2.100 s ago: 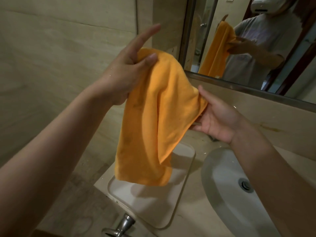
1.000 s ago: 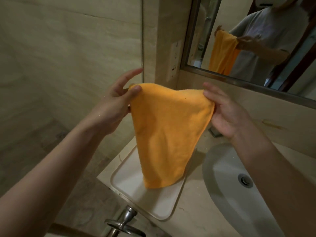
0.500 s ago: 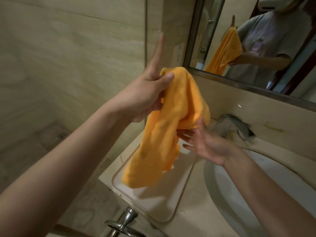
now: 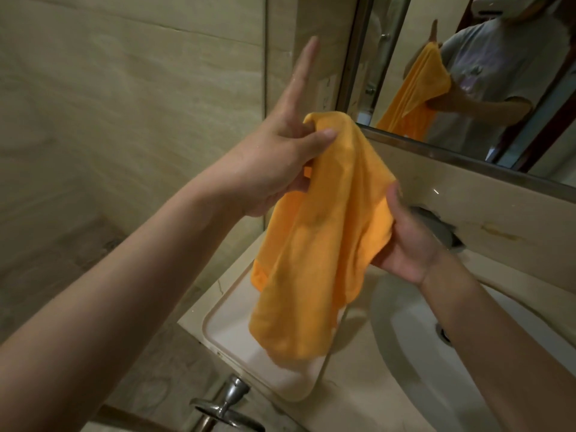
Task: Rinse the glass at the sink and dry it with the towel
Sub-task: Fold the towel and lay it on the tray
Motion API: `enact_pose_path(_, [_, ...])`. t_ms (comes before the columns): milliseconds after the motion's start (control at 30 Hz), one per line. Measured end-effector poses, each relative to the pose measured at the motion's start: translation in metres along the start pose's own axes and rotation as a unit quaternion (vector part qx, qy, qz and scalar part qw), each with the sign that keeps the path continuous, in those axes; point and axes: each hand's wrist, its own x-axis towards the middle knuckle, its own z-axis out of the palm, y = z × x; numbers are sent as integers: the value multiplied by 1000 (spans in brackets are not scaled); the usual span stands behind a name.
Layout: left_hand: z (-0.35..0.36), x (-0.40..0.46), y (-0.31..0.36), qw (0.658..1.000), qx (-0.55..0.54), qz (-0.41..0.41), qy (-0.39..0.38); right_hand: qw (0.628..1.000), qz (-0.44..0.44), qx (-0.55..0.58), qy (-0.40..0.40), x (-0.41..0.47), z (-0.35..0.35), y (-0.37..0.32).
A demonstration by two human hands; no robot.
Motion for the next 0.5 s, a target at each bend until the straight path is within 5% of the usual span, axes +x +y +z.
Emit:
enact_pose_path(233, [5,-2,5,999,46,14,-14,998,50,5,23,11,-7,21])
enact_pose_path(500, [-3,-4,1,998,69,4,-16,975,33,-201,83,6,-1,9])
